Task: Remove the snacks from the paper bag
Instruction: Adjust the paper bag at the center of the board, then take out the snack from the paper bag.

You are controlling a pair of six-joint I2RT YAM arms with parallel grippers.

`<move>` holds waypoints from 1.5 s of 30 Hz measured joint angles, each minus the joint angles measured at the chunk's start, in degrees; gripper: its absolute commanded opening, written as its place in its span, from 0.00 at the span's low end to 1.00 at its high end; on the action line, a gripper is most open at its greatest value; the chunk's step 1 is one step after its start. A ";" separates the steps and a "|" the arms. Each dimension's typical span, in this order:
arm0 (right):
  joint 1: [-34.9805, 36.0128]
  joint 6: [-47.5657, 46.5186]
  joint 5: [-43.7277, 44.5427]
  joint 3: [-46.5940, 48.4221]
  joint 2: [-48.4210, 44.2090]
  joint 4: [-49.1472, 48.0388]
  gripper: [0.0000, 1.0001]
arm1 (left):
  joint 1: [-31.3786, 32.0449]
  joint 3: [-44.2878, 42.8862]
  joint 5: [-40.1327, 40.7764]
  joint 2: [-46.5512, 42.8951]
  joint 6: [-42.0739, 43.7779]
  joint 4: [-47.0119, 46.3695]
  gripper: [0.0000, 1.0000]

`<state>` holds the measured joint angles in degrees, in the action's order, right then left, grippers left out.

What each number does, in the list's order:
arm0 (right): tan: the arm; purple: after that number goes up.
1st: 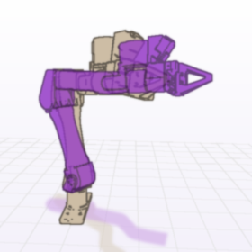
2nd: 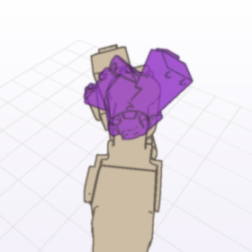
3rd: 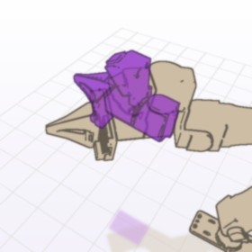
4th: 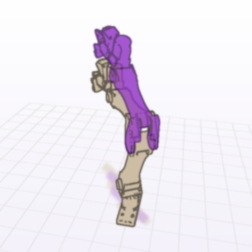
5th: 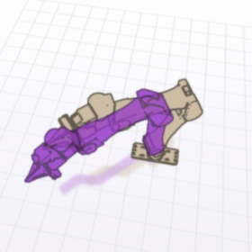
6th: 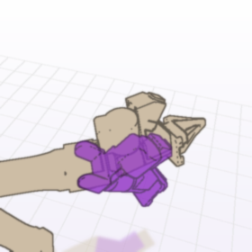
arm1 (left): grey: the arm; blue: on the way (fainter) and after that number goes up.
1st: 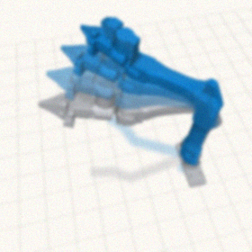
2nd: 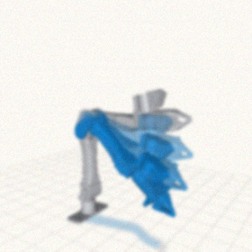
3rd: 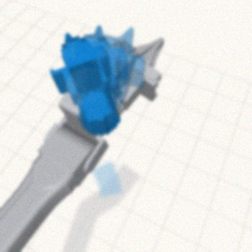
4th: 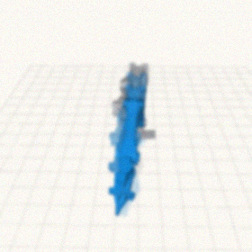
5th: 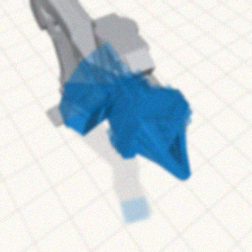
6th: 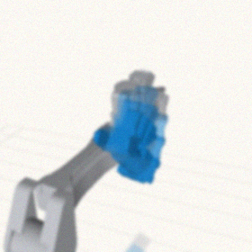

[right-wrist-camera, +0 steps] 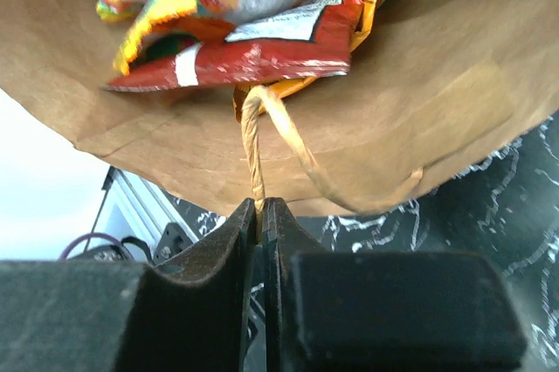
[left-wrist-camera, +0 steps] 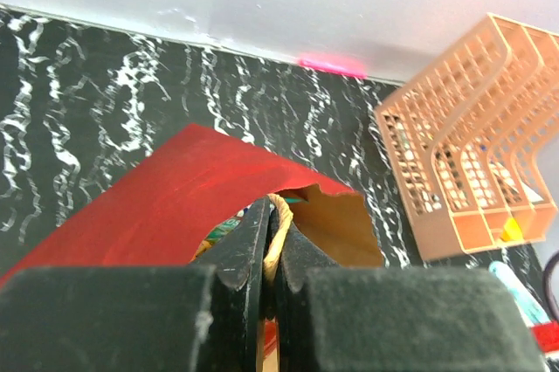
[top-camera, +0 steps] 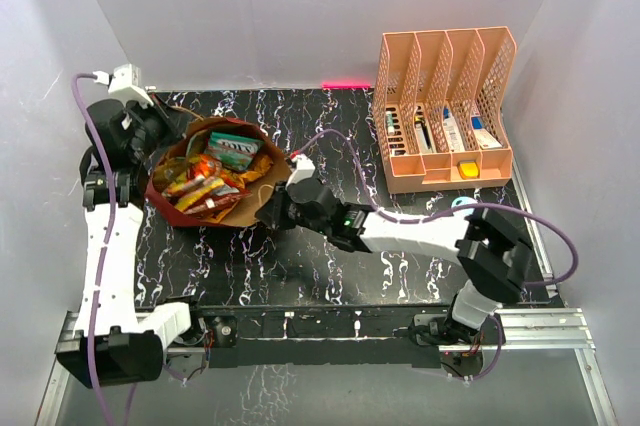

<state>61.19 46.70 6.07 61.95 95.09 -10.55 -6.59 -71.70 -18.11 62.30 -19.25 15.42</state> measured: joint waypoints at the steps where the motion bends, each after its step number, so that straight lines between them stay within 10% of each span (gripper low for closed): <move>1: -0.07 -0.09 -0.07 -1.31 -1.64 0.61 0.13 | 0.22 1.01 -0.76 -1.01 -0.39 0.00 0.00; 8: -0.13 -2.12 -0.17 -7.82 -11.78 7.08 0.28 | 0.44 4.44 -7.08 -3.74 -4.57 1.29 0.00; 20: -0.13 -16.31 4.94 -13.00 -25.18 23.98 0.98 | 0.48 8.48 -12.50 -5.70 -8.52 2.97 0.00; 33: -0.22 -55.60 -6.75 -10.38 -28.26 16.57 0.94 | 2.10 10.60 -14.05 -8.59 -7.45 6.51 0.00; 45: -0.17 -84.56 -17.49 0.33 -4.76 9.27 0.59 | 2.43 9.38 -10.80 -9.01 -3.19 9.53 0.00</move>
<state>61.01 -37.87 -11.42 62.28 90.32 -1.28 -4.16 -62.33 -28.91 53.30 -22.44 24.95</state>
